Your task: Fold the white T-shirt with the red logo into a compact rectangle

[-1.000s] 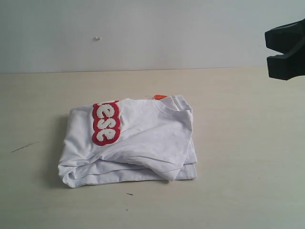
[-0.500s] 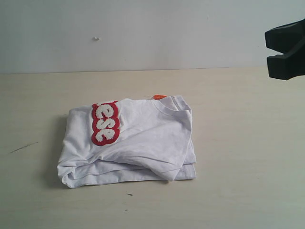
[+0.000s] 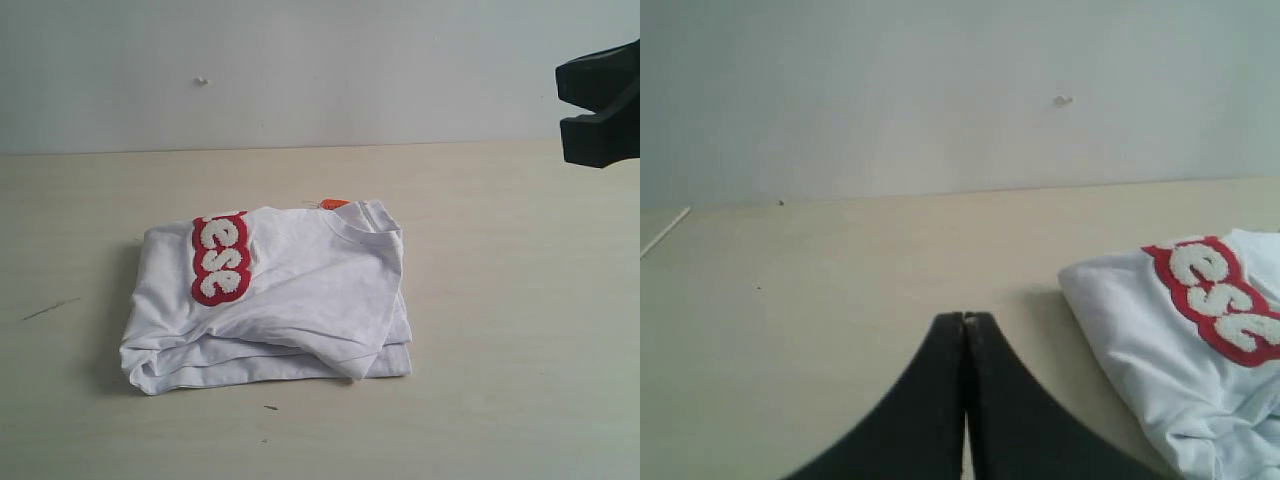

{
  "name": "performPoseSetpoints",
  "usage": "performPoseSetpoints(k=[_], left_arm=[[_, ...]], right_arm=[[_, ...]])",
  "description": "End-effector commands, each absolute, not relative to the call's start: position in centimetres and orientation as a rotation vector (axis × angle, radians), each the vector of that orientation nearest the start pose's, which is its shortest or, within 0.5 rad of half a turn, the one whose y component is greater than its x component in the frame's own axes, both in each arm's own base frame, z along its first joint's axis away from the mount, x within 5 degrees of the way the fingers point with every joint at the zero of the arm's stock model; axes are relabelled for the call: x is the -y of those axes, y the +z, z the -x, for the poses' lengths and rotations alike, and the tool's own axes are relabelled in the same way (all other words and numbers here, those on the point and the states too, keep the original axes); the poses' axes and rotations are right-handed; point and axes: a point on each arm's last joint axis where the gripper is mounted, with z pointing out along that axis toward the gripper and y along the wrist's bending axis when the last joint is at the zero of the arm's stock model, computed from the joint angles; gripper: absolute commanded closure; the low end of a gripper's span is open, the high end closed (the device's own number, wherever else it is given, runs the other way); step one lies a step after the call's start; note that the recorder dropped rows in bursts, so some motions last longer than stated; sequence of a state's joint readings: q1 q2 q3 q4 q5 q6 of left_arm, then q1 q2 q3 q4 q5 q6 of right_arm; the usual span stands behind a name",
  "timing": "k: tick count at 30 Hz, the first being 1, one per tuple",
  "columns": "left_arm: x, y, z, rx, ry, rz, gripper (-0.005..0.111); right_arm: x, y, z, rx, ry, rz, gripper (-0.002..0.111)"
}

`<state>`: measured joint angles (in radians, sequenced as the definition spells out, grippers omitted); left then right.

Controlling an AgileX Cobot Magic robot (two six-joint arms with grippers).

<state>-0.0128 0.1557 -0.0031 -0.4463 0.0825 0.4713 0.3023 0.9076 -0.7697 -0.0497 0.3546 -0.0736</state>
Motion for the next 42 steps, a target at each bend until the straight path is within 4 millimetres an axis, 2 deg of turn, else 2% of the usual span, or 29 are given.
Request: performPoseSetpoints(k=[1,8,12,28,32,38,42], left_arm=[[0.5,19.2,-6.7,-1.758,-0.030,-0.073,0.104],[0.1,18.6,-5.9,-1.804,-0.053,0.035,0.104],[0.0,18.2,-5.3,-1.826,-0.026,0.019,0.104],[0.0,18.0,-5.3,-1.849,0.023,-0.036,0.104],[0.0,18.0,-5.3,-1.848,0.008,-0.022,0.104],[0.1,18.0,-5.3,-1.844,-0.112,0.123,0.104],[0.1,18.0,-5.3,-1.845,-0.097,0.105,0.104]], right_arm=[[-5.5,34.2,-18.2,-1.929,0.100,0.405,0.108],[-5.5,34.2,-18.2,-1.929,0.100,0.405,0.108],[-5.5,34.2,-18.2,-1.929,0.100,0.405,0.108],[-5.5,34.2,-18.2,-1.929,0.100,0.405,0.108],[-5.5,34.2,-18.2,-1.929,0.100,0.405,0.108],[-5.5,34.2,-18.2,-1.929,0.100,0.405,0.108],[-5.5,34.2,-18.2,-1.929,0.100,0.405,0.108]])
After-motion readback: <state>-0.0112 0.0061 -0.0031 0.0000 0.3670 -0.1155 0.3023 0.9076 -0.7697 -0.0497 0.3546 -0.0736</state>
